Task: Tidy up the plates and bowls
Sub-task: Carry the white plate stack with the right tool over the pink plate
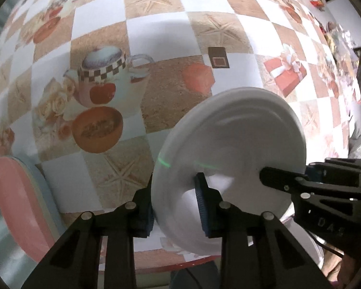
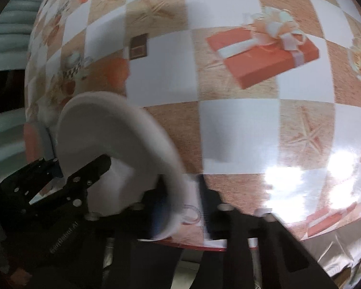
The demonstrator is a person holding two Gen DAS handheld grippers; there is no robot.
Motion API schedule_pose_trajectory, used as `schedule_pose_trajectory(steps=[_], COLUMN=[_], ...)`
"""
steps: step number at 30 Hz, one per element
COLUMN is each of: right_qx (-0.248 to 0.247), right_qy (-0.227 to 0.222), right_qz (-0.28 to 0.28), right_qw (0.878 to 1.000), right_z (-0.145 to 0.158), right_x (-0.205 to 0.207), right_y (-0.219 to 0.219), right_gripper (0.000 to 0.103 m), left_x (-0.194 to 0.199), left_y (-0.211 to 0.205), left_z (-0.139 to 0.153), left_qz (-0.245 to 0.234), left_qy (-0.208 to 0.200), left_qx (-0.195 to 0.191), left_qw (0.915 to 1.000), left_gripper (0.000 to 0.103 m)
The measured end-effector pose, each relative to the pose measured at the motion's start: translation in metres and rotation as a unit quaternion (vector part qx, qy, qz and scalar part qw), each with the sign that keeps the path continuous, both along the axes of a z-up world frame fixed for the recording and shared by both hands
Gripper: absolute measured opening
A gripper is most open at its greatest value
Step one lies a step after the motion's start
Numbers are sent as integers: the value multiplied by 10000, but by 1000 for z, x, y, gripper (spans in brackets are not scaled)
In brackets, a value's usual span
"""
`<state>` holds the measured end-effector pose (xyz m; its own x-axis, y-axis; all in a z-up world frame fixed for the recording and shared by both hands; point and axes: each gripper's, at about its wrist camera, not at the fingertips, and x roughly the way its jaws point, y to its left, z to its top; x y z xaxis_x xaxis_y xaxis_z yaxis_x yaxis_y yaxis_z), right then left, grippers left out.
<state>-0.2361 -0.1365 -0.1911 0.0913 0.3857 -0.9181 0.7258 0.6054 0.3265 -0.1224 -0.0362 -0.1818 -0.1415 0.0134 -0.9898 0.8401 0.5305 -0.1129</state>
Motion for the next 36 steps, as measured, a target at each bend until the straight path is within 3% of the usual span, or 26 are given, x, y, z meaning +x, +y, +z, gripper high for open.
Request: schedule_pose_trajectory(steps=[11,23,36], right_qx=[-153,-464,-573], right_qy=[58,-112,-292], right_qz=[112,493,1108], right_qw=[9998,9976,9918], right_z=[23,54,82], right_x=[-6,41,113], right_y=[13,39,108], right_gripper=[18,18,18], left_x=[0,21,46], left_y=[14,48,123], left_z=[24,72,90], left_qz=[152,552,1194], left_qy=[-108,-405,-604], left_qx=[-178,-427,-479], left_qw=[9997,9967,9898], left_gripper=[33,33,33])
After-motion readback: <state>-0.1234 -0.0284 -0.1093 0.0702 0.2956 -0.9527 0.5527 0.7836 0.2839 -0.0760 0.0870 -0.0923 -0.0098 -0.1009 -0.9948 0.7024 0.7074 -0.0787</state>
